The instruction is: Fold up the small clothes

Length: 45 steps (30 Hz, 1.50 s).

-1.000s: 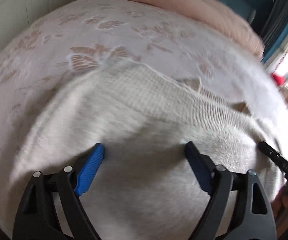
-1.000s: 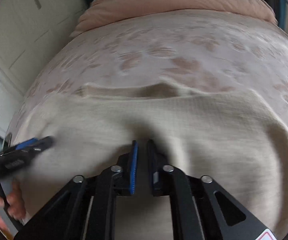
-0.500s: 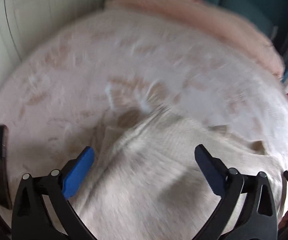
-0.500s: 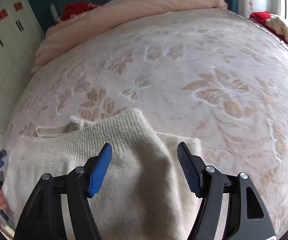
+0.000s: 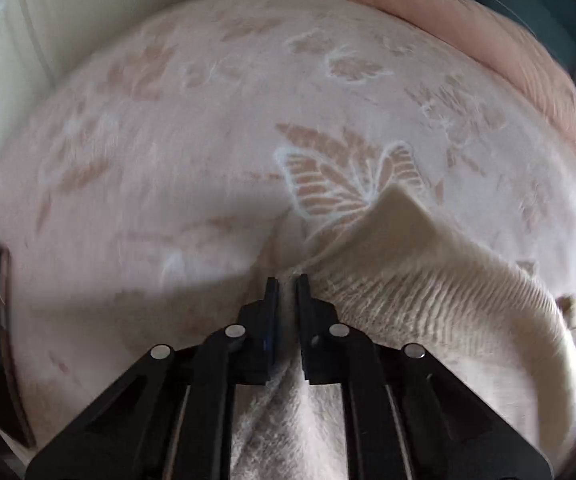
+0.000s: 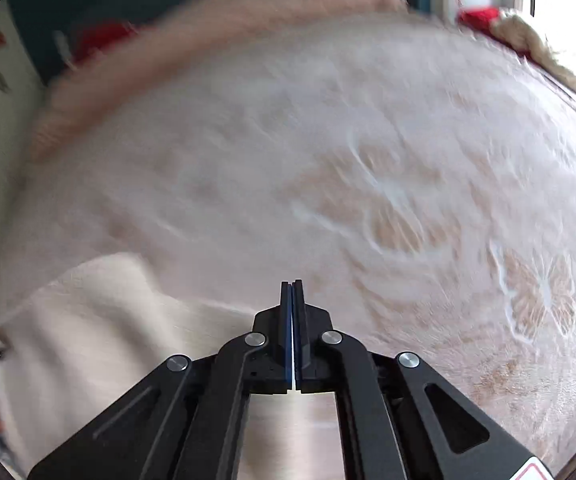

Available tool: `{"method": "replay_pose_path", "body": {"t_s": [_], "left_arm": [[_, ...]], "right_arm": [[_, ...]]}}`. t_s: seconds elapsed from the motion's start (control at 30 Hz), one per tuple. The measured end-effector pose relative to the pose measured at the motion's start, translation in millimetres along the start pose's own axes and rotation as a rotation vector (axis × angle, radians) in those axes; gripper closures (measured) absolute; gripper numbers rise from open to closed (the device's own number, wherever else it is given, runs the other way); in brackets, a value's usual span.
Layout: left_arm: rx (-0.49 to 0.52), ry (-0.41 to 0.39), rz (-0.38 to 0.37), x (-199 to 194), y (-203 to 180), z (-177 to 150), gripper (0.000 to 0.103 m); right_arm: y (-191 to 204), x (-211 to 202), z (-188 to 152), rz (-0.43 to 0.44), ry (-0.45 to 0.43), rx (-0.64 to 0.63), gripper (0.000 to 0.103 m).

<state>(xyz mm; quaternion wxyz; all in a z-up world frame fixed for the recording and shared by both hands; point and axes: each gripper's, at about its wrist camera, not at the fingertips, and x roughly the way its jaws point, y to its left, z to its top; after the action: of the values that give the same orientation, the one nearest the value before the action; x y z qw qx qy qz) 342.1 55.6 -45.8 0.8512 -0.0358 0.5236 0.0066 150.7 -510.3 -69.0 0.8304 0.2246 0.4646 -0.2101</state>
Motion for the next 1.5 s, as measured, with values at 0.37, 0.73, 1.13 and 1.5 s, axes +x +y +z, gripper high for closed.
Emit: {"method": "replay_pose_path", "body": {"t_s": [0.37,0.73,1.13,1.5], "left_arm": [[0.101,-0.062,-0.067,-38.4,-40.0,1.8,0.042],[0.124,-0.027,-0.018,-6.0,-33.6,-11.9,0.038],[0.134,-0.142,-0.096,-81.9,-45.1,-39.9,0.034],[0.149,-0.042,-0.122,-62.3,-28.4,-109.3,0.021]], "right_arm": [[44.0,-42.7,-7.8,0.221,-0.021,-0.101,0.030],[57.6,-55.0,-15.3,0.119,-0.138,-0.167,0.096],[77.1,-99.2,-36.4,0.062,-0.202,-0.161,0.079],[83.8,-55.6,-108.2,0.152,-0.009,-0.187,0.099]]}}
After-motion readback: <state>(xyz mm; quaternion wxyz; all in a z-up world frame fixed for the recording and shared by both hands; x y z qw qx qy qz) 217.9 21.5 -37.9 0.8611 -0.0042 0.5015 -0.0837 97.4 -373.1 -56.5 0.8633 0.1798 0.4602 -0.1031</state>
